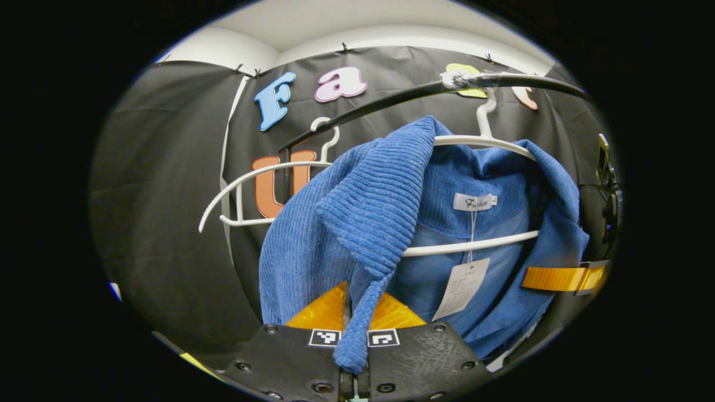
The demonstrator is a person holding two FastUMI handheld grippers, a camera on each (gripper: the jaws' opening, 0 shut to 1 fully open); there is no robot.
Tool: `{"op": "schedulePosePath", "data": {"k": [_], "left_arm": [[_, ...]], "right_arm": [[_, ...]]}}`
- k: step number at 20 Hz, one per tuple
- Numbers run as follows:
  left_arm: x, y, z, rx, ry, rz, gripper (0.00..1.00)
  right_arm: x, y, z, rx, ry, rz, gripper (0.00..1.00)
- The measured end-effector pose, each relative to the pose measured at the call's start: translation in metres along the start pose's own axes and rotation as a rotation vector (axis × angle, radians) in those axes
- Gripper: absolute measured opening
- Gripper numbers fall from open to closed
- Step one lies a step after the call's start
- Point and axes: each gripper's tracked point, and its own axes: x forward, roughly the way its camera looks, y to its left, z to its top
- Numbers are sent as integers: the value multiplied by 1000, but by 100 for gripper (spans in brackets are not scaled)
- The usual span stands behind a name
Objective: Grasp the clothes on the hanger with both hands and then place them into the laundry hamper below.
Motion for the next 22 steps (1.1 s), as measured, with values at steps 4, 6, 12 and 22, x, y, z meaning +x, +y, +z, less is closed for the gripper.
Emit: {"op": "schedulePosePath", "data": {"k": [4,6,12,22], "left_arm": [[-10,-1,20,-29,-53,-40,7],[-14,-1,29,-52,-68,-55,7],[-21,19,63,-144,-123,-56,7],[-13,63,100,-120,-168,-27,7]], "right_arm": [[-18,24,1,14,17,174,4],[-26,40,11,34,-9,259,4],[-43,50,62,234,-142,395,4],[-53,-18,135,282,-493,129,4]]}}
